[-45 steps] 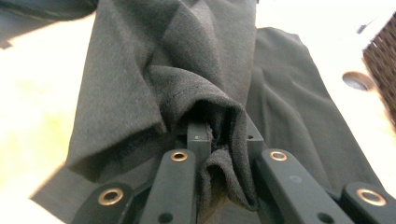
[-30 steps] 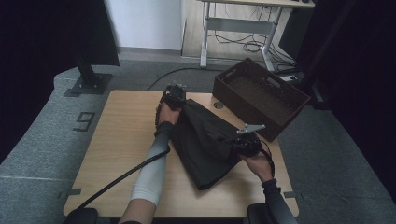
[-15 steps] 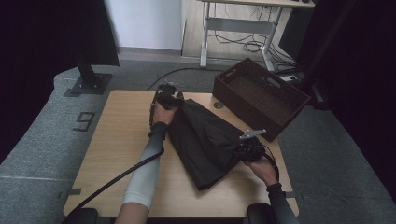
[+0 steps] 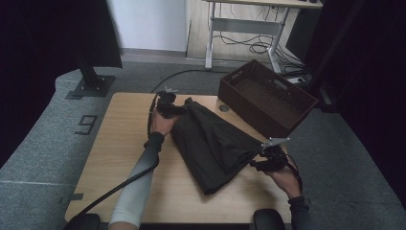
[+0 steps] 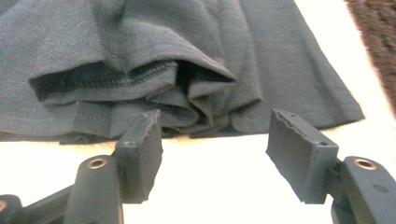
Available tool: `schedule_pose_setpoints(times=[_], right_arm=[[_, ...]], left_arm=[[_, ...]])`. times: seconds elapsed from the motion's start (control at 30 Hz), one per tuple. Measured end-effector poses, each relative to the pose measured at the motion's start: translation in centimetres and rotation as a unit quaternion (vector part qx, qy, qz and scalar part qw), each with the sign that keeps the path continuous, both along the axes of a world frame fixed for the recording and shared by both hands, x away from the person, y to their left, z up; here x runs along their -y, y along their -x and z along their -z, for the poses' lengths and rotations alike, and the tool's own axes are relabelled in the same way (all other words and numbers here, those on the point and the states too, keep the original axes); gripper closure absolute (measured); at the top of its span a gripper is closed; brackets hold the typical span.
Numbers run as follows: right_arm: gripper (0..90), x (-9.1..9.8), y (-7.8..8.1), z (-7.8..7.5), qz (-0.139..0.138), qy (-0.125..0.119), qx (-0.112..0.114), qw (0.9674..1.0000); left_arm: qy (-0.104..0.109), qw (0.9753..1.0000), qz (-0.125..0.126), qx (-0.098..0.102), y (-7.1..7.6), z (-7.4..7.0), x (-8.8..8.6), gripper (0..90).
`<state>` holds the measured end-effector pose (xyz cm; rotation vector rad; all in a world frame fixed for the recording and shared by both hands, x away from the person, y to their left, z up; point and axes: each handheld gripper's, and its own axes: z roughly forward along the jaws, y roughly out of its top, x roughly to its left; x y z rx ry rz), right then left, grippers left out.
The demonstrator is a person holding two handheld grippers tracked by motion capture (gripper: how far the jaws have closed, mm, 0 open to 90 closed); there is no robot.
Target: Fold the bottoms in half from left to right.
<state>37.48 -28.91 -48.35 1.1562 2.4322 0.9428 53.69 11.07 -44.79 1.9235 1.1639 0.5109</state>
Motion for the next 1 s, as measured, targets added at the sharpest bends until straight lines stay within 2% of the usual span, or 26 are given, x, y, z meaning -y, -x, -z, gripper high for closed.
schedule_pose_setpoints(times=[0.17, 0.27, 0.3, 0.37, 0.47, 0.53, 0.67, 0.77, 0.93, 1.0], right_arm=[[26.8, 0.9, -0.1, -0.7, 0.027, -0.008, 0.015, 0.9995], [27.0, 1.0, -0.6, -1.0, 0.039, -0.017, 0.024, 0.9988], [27.9, 0.9, -0.8, -1.1, 0.045, -0.018, 0.028, 0.9984], [41.5, 0.6, -1.4, -1.2, 0.055, -0.016, 0.036, 0.9977], [48.1, -0.3, -2.4, -1.1, 0.066, -0.012, 0.039, 0.997], [47.7, -0.8, -3.0, -0.9, 0.07, -0.014, 0.04, 0.9966], [37.7, -2.0, -4.7, 0.5, 0.076, -0.01, 0.035, 0.9965], [31.7, -2.5, -5.6, 2.0, 0.079, -0.004, 0.02, 0.9967], [26.9, -3.2, -6.0, 4.8, 0.073, 0.009, 0.003, 0.9973], [26.0, -3.3, -5.9, 5.5, 0.078, 0.009, 0.002, 0.9969]], left_arm=[[-0.02, 0.9995, 0.025, -0.003, 2.7, 0.9, 0.7, 8.7], [-0.027, 0.999, 0.036, -0.005, 4.4, 1.7, 1.0, 4.8], [-0.027, 0.9989, 0.038, -0.006, 5.0, 2.0, 1.0, 3.0], [-0.026, 0.9986, 0.045, -0.011, 6.2, 2.6, 1.1, 2.3], [-0.031, 0.9977, 0.057, -0.021, 7.7, 3.6, 1.3, 1.9], [-0.032, 0.9969, 0.066, -0.029, 8.8, 4.4, 1.6, 1.9], [-0.033, 0.9955, 0.077, -0.045, 10.6, 6.1, 2.2, 1.5], [-0.05, 0.994, 0.082, -0.052, 11.5, 7.5, 2.9, 1.5], [-0.092, 0.9911, 0.078, -0.058, 11.7, 8.9, 3.6, 2.0], [-0.097, 0.9905, 0.076, -0.062, 11.7, 9.3, 3.6, 1.9]])
